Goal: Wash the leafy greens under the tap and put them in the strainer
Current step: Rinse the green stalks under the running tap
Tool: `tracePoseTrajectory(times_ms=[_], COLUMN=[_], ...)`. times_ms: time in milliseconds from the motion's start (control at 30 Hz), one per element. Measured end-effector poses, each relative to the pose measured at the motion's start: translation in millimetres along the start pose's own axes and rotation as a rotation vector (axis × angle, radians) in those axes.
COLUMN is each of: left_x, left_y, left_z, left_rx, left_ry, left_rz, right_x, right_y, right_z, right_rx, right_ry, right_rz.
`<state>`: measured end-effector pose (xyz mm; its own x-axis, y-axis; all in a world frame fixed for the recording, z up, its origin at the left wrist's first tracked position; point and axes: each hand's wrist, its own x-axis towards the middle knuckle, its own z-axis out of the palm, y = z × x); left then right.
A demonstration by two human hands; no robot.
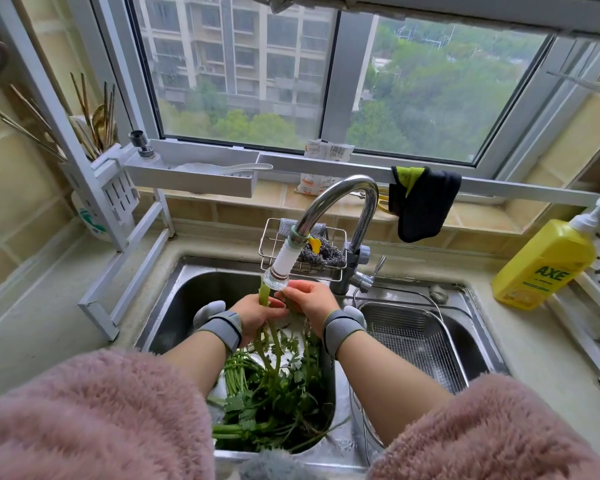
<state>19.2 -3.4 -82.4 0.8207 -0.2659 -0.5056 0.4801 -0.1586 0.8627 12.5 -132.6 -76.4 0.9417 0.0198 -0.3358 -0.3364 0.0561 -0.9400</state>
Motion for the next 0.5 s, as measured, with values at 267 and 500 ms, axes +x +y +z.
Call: tracePoseTrajectory(times_ms=[267,500], left_x=[3.1,0.8], left_y=[-1.3,-1.2], left_z=[2.0,-1.3], left_rx=[-0.047,-0.178], left_ry=[0.03,-0.01], left_rz=[0.021,-0.07], right_x=[-3.4,3.1], right_y=[-6.5,-0.9], right_z=[-3.3,-8.5], right_rx=[0.12,0.003], right_ry=[-0.058,-0.003], right_rz=[0.0,0.077])
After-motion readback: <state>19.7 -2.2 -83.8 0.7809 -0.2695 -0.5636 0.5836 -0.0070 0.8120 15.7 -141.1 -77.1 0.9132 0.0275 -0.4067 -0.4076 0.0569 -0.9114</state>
